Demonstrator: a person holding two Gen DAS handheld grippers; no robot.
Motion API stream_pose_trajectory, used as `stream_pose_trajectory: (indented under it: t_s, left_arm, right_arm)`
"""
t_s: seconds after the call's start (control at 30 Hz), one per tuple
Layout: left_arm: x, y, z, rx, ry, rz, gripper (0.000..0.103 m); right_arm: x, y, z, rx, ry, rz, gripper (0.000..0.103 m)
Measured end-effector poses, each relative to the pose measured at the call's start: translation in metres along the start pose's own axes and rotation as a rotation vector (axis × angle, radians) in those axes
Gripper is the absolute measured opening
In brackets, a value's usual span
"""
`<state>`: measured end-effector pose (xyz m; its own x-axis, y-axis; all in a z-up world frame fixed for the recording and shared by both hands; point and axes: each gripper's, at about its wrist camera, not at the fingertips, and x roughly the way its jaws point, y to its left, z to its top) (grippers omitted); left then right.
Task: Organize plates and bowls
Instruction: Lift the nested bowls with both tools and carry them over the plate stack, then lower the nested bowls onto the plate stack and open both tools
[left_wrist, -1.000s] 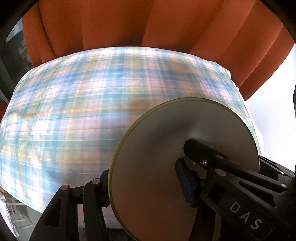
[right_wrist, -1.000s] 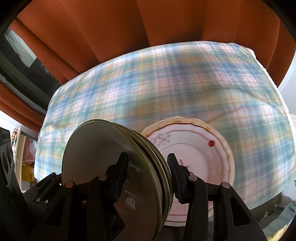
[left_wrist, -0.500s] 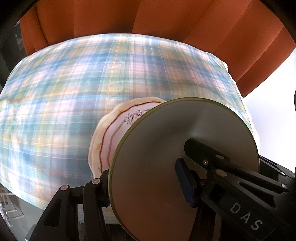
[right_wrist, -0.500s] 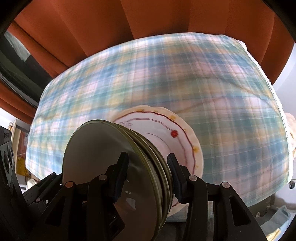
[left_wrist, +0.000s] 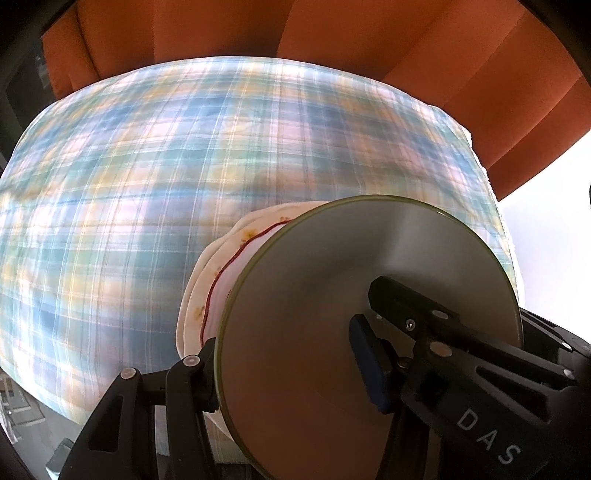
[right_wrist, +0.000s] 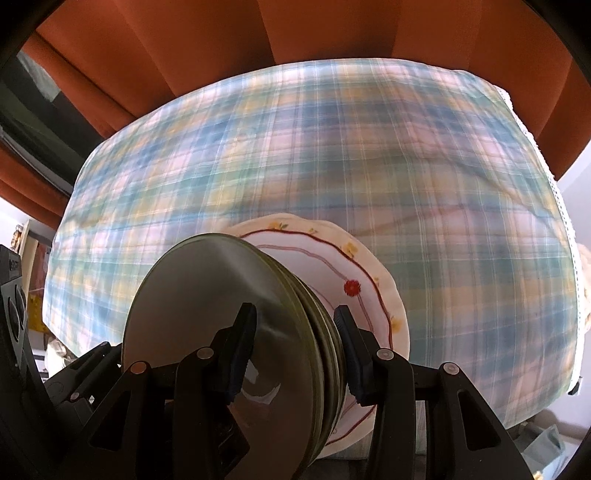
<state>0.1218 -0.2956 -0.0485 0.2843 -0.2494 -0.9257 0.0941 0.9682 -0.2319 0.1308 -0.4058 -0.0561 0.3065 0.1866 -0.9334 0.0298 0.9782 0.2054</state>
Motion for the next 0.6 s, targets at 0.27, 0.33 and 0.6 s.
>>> stream_pose_trajectory:
  t_s: [0.27,0.33,0.6]
  left_arm:
    - [0.002,-0.013,0.001,0.057,-0.004,0.046,0.057]
    - [0.002,-0.016,-0.001,0.069,-0.004,0.060,0.057]
    - [-0.002,-0.026,-0.009,0.095,-0.015,0.132,0.060]
  right_arm:
    - [0.004,-0.010,0.000,0.034,0.013,0.005,0.047]
    - [0.005,-0.012,-0.002,0.040,0.017,0.014,0.047]
    - [-0.001,-0.020,-0.014,0.036,-0.014,0.024,0.048]
